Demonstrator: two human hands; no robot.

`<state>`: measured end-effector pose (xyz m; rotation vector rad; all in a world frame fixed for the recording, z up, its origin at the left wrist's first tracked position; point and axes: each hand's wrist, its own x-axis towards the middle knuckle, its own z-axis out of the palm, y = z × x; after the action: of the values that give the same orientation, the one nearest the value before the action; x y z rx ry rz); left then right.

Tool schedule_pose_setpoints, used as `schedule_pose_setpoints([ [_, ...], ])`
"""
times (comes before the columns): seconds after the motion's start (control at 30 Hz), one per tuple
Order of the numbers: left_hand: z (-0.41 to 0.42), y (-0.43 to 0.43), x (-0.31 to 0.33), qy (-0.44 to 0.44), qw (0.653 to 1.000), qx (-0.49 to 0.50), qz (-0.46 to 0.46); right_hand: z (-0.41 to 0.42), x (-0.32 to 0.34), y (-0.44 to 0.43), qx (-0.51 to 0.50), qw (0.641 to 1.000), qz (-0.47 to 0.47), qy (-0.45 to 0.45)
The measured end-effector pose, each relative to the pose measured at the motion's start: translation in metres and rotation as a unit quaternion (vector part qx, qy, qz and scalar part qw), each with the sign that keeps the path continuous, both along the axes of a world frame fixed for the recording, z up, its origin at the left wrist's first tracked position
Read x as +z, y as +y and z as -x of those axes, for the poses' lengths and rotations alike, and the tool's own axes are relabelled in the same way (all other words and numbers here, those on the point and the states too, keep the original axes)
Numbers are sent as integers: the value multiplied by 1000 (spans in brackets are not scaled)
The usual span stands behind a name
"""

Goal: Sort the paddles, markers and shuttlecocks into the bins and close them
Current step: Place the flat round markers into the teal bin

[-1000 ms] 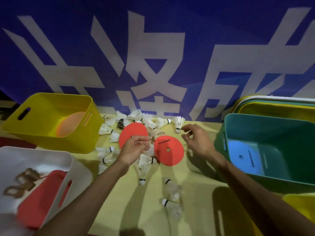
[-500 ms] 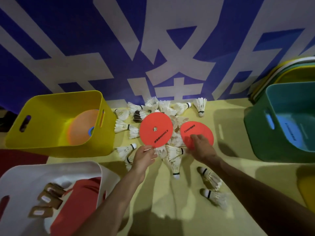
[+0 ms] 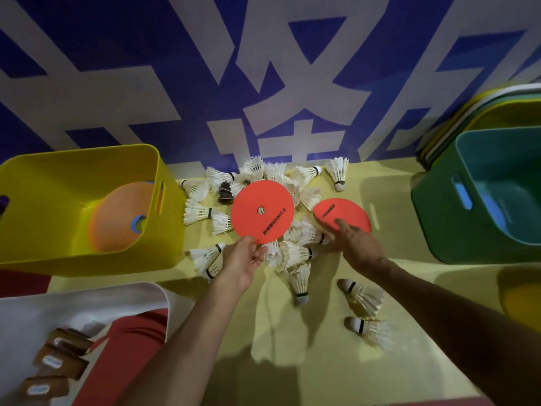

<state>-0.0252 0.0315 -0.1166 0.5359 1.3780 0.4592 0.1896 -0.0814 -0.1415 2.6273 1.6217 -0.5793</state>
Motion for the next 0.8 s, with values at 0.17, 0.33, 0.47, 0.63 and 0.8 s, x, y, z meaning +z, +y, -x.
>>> schedule_pose_setpoints([
  [0.17,-7,9,4,21,1000,19,7,-17,20,1,-23,998,-53,-28],
  [0.33,-17,8,9,47,996,55,-58,-26,44,-5,-25,995,-81,-47],
  [0.47,-22,1,17,37,989,82,-120,-36,63,-8,-43,991,-122,-32],
  [0.63,-27,-8,41,59,974,125,-181,-56,91,-16,-18,985,-154,-79],
  [0.8,-43,-20,74,64,964,140,-216,-75,121,-17,29,978,-189,-79],
])
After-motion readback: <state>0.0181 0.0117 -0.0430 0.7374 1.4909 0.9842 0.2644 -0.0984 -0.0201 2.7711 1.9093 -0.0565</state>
